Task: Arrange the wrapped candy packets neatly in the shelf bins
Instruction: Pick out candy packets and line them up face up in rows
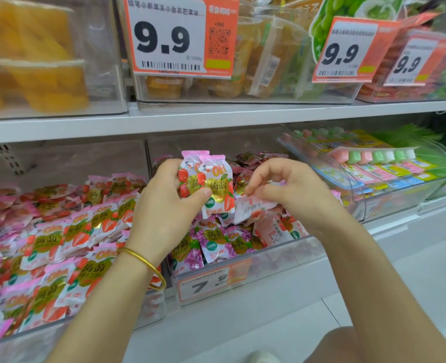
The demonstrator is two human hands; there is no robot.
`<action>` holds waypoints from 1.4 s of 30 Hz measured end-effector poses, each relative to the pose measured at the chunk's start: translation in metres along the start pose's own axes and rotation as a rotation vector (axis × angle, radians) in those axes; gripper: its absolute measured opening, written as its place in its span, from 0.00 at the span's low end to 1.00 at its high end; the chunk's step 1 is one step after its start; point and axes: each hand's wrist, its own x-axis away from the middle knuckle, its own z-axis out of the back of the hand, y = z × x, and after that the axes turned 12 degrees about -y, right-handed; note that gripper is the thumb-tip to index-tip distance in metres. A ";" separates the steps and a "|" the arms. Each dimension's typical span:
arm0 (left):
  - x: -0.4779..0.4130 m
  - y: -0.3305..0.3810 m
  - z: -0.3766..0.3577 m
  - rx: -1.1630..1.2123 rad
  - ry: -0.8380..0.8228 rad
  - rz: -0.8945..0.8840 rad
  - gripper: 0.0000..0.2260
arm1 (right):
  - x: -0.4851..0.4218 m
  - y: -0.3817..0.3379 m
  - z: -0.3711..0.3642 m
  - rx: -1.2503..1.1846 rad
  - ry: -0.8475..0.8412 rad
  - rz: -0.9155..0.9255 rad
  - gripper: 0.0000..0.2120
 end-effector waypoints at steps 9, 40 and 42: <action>0.005 0.001 0.004 0.138 0.017 -0.052 0.12 | -0.007 -0.005 -0.009 -0.327 -0.099 0.067 0.14; 0.091 -0.067 0.140 -0.071 0.083 0.131 0.05 | -0.048 -0.078 -0.177 -0.298 -0.367 0.019 0.16; 0.093 -0.071 0.146 -0.082 0.084 0.142 0.08 | -0.050 -0.079 -0.183 -0.302 -0.368 0.016 0.15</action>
